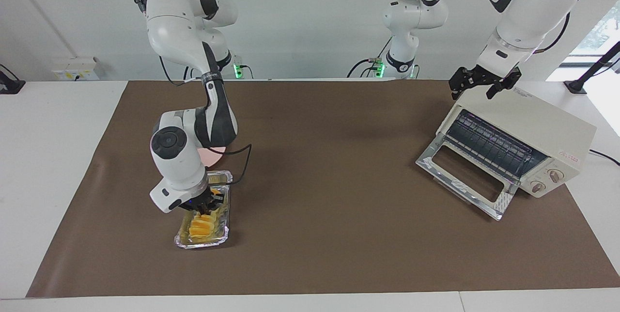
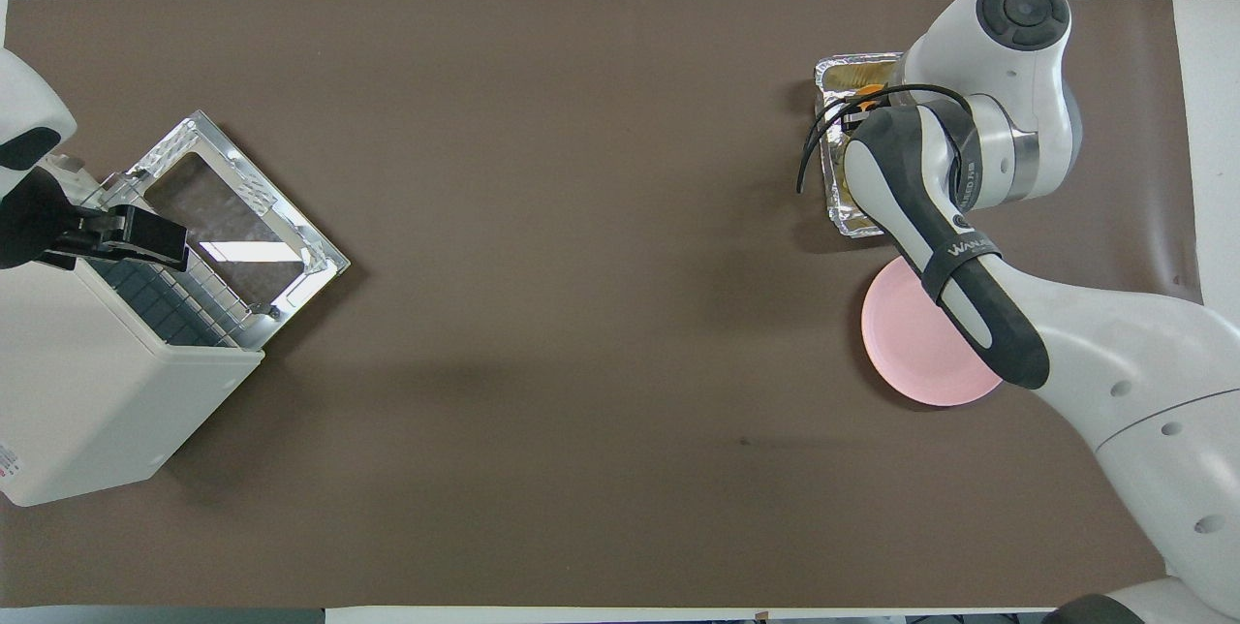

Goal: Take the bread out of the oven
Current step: 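Grasp the bread rolls in the tray with the right gripper, then lift the bread rolls onto the pink plate and open the right gripper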

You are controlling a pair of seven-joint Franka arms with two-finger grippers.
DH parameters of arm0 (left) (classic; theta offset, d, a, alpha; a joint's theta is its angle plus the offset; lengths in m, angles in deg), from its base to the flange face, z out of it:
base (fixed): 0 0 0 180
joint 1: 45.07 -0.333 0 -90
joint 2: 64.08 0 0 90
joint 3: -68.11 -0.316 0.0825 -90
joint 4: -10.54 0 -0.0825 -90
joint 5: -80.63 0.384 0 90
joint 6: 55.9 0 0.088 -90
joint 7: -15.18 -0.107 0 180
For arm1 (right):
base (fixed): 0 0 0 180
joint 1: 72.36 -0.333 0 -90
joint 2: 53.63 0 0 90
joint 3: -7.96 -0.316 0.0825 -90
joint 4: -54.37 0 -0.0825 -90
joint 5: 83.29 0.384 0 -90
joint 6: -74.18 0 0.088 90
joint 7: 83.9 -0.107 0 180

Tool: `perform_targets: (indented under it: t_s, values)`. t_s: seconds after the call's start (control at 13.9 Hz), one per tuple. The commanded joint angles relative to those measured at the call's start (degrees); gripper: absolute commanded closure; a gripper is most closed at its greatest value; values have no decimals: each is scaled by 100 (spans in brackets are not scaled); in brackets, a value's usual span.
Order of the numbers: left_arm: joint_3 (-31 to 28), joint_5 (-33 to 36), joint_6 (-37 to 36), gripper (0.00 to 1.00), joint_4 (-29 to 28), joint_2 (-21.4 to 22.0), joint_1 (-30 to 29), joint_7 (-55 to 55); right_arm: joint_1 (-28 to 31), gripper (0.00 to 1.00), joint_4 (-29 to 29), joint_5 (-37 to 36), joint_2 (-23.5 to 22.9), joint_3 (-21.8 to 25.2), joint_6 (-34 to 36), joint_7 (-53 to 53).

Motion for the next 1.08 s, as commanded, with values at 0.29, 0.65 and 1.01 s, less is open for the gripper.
perform_targets:
  t_s: [0.29, 0.65, 1.01]
  values:
    - [-4, -80, 18, 0, -45, 105, -37, 33, 110, 100, 534, -51, 303, -74, 924, 313]
    - [5, -80, 9, 0, -54, 105, -37, 33, 75, 100, -148, 45, 1505, -100, 1830, 340]
    - [-4, -80, 9, 0, -54, 105, -37, 33, 180, 100, -3150, 433, 3657, -92, 806, 515]
